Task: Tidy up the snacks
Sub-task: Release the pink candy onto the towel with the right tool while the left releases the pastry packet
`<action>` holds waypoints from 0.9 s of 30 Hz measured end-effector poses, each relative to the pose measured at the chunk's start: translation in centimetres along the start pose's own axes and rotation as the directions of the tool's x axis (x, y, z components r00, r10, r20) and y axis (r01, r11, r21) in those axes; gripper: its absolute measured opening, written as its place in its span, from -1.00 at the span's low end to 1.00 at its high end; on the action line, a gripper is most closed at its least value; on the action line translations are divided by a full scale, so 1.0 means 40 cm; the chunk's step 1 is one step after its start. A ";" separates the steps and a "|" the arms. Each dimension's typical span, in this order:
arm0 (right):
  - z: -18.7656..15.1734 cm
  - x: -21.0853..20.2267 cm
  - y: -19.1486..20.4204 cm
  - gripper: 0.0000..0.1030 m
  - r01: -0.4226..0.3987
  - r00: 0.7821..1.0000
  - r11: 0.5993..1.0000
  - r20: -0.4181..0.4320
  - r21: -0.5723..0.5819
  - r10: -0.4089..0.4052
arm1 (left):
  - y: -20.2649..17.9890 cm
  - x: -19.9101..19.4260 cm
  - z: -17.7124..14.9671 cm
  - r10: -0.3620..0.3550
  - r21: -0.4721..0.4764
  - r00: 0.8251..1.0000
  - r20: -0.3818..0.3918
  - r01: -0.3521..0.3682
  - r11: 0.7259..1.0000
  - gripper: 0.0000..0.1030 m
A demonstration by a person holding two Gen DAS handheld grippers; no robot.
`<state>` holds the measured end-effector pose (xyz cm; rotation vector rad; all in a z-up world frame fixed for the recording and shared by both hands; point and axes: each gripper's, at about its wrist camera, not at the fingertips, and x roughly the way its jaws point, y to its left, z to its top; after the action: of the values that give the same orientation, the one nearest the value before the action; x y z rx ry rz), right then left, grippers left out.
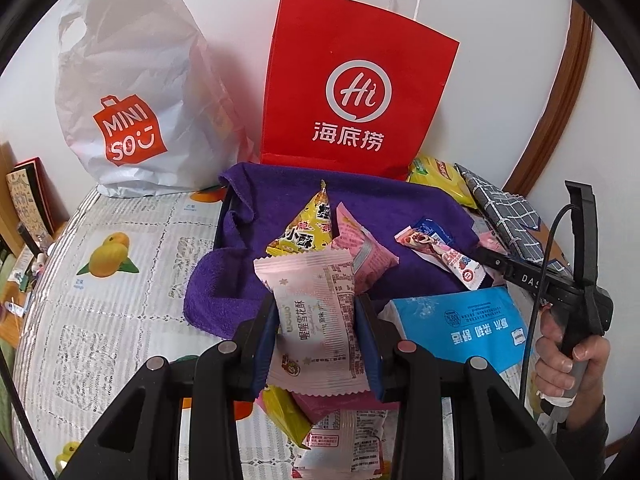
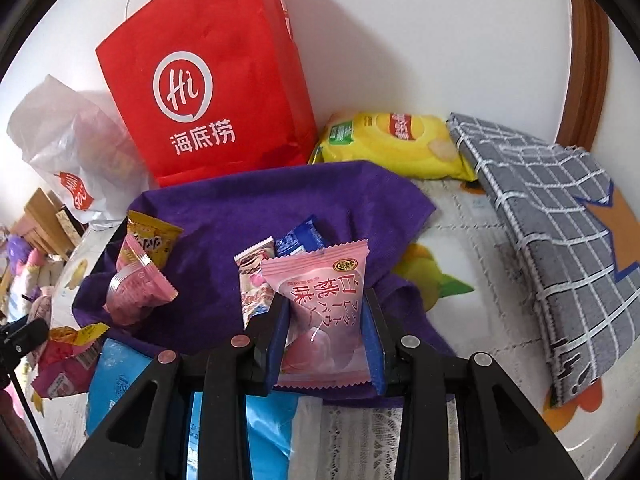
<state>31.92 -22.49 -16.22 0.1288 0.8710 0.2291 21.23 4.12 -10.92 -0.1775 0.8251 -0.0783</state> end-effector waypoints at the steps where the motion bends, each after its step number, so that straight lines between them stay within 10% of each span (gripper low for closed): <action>1: -0.001 -0.001 0.002 -0.27 0.007 1.000 1.000 0.000 0.000 -0.007 | 0.000 0.000 0.000 -0.001 0.001 1.000 0.000 0.001 1.000 -0.30; 7: -0.010 -0.071 0.029 0.09 0.018 0.997 1.000 0.079 -0.020 -0.016 | 0.010 0.001 0.012 -0.022 -0.015 1.000 -0.005 0.022 1.000 -0.30; 27: -0.051 -0.155 0.094 0.10 0.033 0.996 0.990 0.085 -0.137 -0.021 | 0.028 0.140 0.144 0.110 -0.049 0.990 -0.088 -0.114 0.992 -0.30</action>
<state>25.95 -20.37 -12.13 -0.0030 0.7712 0.2563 29.26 5.19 -11.37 -0.1788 0.9216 0.0423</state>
